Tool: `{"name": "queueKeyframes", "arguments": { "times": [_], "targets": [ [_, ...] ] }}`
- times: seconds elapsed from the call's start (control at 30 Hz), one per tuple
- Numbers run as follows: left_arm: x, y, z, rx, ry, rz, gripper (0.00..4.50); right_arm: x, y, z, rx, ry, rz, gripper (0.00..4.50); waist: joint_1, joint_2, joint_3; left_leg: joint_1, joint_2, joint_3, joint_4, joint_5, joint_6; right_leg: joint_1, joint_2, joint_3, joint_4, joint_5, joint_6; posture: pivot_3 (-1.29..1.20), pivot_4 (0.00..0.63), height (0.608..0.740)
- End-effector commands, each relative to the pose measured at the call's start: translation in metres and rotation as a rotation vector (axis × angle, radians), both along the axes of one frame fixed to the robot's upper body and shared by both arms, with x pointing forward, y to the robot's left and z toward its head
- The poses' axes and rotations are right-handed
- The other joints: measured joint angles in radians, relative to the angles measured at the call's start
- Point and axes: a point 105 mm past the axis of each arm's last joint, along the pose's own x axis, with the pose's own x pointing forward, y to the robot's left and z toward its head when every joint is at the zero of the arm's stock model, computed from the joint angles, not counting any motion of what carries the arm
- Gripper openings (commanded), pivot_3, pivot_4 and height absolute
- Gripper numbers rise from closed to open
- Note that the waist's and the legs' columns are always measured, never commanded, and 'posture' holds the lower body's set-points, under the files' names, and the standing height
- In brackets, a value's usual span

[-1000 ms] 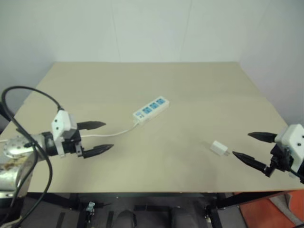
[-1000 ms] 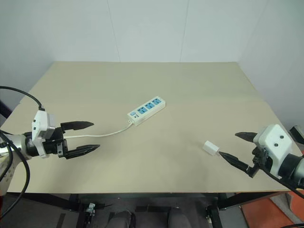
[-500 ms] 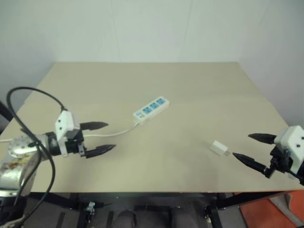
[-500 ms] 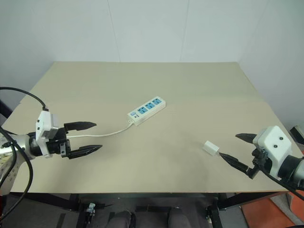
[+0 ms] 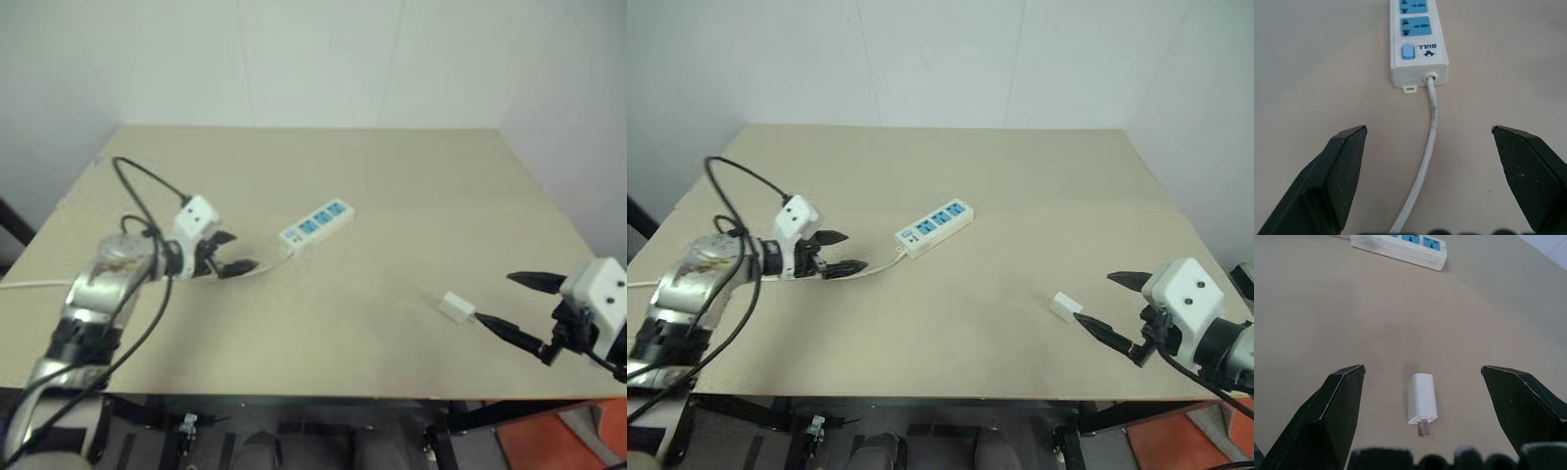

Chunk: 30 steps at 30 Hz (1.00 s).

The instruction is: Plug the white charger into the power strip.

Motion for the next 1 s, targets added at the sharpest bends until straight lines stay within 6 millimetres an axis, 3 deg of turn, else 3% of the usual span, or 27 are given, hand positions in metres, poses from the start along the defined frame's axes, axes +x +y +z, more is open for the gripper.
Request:
{"name": "queueKeyframes", "arguments": {
  "times": [0.03, 0.23, 0.27, 0.37, 0.7, 0.77, 0.87, 1.0],
  "targets": [
    [0.009, -0.014, -0.012, 0.032, 0.047, -0.023, 4.45, -0.003, 0.006, 0.009, 0.003, -0.044, 0.018, 4.50, 0.001, 0.000, 0.000, 0.000, 0.000, 0.000, 0.000, 0.000, 0.000, 0.000, 0.000, 0.000, 0.000, 0.000, 0.000, 0.00, 0.150, 0.740],
    [0.042, -0.026, -0.048, 0.120, 0.114, 0.098, 4.45, -0.004, 0.006, 0.012, 0.001, -0.055, 0.012, 4.50, 0.003, -0.001, 0.001, -0.001, -0.001, 0.000, 0.000, 0.000, 0.000, 0.000, 0.000, 0.000, 0.000, 0.000, -0.001, 0.00, 0.150, 0.740],
    [0.048, -0.027, -0.051, 0.119, 0.116, 0.131, 4.28, -0.005, 0.006, 0.012, 0.001, -0.057, 0.010, 4.50, 0.004, -0.001, 0.000, -0.001, -0.001, -0.001, 0.000, 0.000, 0.000, 0.000, 0.000, 0.000, 0.000, 0.000, 0.000, 0.00, 0.150, 0.740],
    [0.056, -0.033, -0.055, 0.098, 0.116, 0.145, 3.59, -0.007, 0.005, 0.013, -0.001, -0.062, 0.002, 4.50, 0.007, -0.001, 0.000, 0.000, -0.001, -0.001, 0.001, 0.000, 0.000, 0.001, 0.000, 0.000, 0.000, 0.000, 0.002, 0.00, 0.150, 0.740],
    [0.053, -0.047, -0.058, 0.041, 0.106, 0.049, 0.49, -0.011, 0.003, 0.013, -0.010, -0.065, -0.019, 4.50, 0.007, -0.001, 0.000, 0.000, -0.001, -0.001, 0.001, 0.000, 0.000, 0.002, -0.001, 0.000, 0.000, 0.000, 0.003, 0.00, 0.150, 0.740],
    [0.046, -0.052, -0.053, 0.010, 0.061, -0.043, 0.04, -0.010, 0.004, 0.013, -0.010, -0.066, -0.018, 4.50, 0.006, 0.000, 0.000, 0.000, -0.001, -0.001, 0.001, 0.000, 0.000, 0.002, -0.001, 0.000, 0.000, 0.000, 0.002, 0.00, 0.150, 0.740],
    [0.026, -0.054, -0.047, -0.007, 0.015, -0.219, 0.04, -0.009, 0.004, 0.012, -0.013, -0.066, -0.017, 4.50, 0.005, 0.000, 0.000, 0.000, -0.001, 0.000, 0.001, 0.000, 0.000, 0.001, -0.001, 0.000, 0.000, 0.001, 0.000, 0.00, 0.150, 0.740],
    [-0.013, -0.040, -0.053, 0.074, -0.031, -0.442, 0.04, -0.008, 0.005, 0.010, -0.012, -0.057, -0.013, 4.50, 0.002, 0.000, 0.000, -0.001, -0.001, 0.000, 0.000, 0.000, 0.000, 0.000, -0.001, 0.000, 0.000, 0.004, -0.004, 0.00, 0.150, 0.740]
  ]
}}
